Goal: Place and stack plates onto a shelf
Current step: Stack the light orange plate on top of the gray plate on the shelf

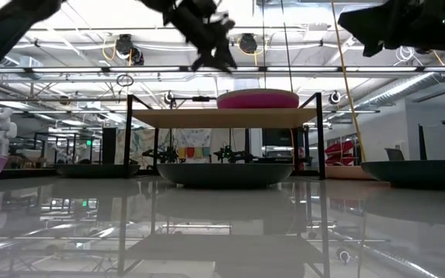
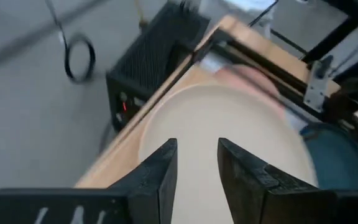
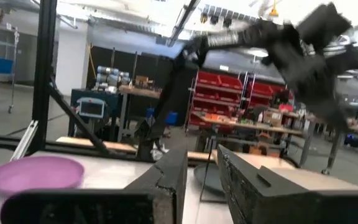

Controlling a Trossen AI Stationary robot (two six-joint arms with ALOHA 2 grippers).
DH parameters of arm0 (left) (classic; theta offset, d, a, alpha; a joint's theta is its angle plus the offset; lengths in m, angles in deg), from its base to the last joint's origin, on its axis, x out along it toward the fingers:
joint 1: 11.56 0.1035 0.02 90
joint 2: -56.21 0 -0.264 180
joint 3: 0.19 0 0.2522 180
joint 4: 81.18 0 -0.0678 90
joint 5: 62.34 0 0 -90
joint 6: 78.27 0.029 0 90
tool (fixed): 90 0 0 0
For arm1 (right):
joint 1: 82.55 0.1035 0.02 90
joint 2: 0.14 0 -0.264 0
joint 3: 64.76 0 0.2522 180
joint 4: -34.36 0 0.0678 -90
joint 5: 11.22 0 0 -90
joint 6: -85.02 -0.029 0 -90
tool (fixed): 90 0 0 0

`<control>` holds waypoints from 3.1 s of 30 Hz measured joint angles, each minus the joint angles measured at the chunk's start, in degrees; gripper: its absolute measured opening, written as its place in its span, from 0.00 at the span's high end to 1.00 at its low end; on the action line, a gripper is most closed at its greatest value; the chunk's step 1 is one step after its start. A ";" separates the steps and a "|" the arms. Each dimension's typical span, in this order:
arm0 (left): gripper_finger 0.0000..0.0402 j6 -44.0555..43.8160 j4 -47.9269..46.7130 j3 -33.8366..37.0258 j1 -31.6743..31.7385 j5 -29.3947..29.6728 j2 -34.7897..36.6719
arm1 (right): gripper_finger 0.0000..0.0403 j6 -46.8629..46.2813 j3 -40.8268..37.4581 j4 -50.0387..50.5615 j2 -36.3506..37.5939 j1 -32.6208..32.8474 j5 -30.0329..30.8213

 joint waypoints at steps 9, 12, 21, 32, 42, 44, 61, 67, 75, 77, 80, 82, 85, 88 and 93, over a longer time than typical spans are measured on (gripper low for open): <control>0.70 11.71 2.83 2.00 -14.61 19.24 12.66 | 0.82 -4.78 -0.02 7.88 -0.05 0.00 -0.44; 0.70 15.46 6.28 7.82 -19.96 21.39 16.65 | 0.82 -7.35 0.09 10.63 0.00 0.00 -0.02; 0.70 8.49 35.97 44.11 -26.62 22.11 33.09 | 0.82 -15.45 10.32 34.35 -2.41 0.03 0.25; 0.70 9.65 83.41 79.49 -38.15 27.79 41.94 | 0.82 -22.63 17.57 57.28 -9.68 -0.06 13.15; 0.70 9.92 93.65 85.73 -36.18 31.71 41.02 | 0.82 -27.44 18.13 58.09 -22.57 -4.54 18.85; 0.70 10.94 93.18 85.75 -36.20 31.69 40.89 | 0.82 -27.32 18.12 58.33 -25.74 -7.00 19.63; 0.70 10.69 92.04 85.75 -36.23 31.43 40.96 | 0.70 -20.99 18.12 49.39 -41.32 -16.30 15.90; 0.70 10.36 91.74 85.75 -36.27 31.40 40.96 | 0.55 -23.51 17.79 53.23 -41.48 -16.31 19.80; 0.70 8.92 91.74 85.75 -36.27 31.45 40.96 | 0.51 -23.13 12.82 46.69 -41.46 -17.71 22.19; 0.70 8.94 91.74 85.75 -36.27 31.45 40.96 | 0.53 -22.73 11.69 45.56 -41.44 -18.38 22.22; 0.70 9.14 91.64 85.75 -36.27 31.45 40.96 | 0.56 -21.63 10.79 45.71 -41.45 -19.08 22.20; 0.70 9.43 91.62 85.75 -36.27 31.45 40.96 | 0.60 -21.68 10.75 45.64 -41.44 -19.34 22.19; 0.70 10.80 92.41 85.75 -36.27 31.48 40.96 | 0.69 -21.74 10.73 45.72 -41.33 -19.43 22.15; 0.70 11.87 93.14 85.75 -36.23 31.51 40.96 | 0.82 -21.67 10.73 45.73 -40.81 -19.43 22.11; 0.70 12.18 93.12 85.75 -35.93 31.54 40.96 | 0.98 -21.25 10.74 45.63 -37.90 -19.02 22.14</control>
